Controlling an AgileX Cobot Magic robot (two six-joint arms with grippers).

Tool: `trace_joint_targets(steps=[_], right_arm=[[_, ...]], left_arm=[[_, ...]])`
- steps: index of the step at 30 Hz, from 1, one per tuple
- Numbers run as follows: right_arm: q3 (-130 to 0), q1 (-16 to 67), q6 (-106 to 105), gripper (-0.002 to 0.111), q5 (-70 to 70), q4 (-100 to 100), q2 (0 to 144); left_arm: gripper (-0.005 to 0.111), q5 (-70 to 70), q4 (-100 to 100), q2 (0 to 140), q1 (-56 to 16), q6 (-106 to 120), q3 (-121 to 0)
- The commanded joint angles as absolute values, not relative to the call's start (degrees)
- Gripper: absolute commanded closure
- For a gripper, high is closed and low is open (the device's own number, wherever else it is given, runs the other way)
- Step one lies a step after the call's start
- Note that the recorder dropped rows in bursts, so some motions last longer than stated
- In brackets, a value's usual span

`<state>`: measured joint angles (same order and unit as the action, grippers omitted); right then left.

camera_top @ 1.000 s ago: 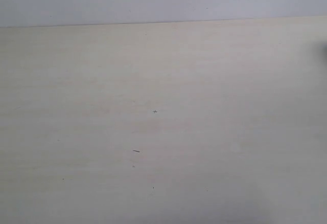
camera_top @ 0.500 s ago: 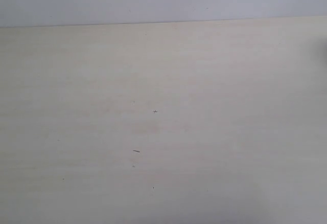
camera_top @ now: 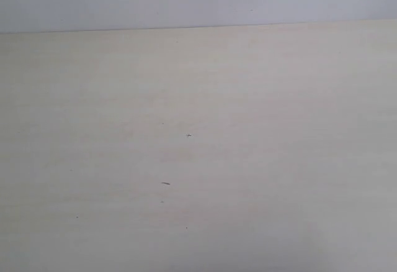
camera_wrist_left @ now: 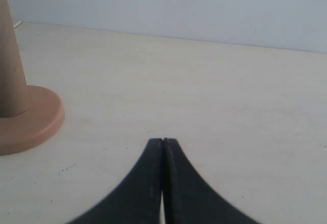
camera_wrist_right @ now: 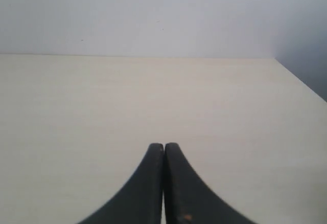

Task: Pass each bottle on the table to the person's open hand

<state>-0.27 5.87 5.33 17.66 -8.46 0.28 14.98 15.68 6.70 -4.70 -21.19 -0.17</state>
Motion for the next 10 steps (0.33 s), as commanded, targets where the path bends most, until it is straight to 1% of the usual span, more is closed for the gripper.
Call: trace_joint_targets(steps=[1,10], right_arm=[[0.00,5.37,4.83,0.108,17.20,-8.49,0.00],[0.00,5.37,4.83,0.108,16.63,-8.49,0.00]], left_arm=[[0.107,14.89,15.85,6.44,-4.66,-21.36,0.00],[0.107,14.89,15.85,6.44,-4.66,-21.36,0.00]])
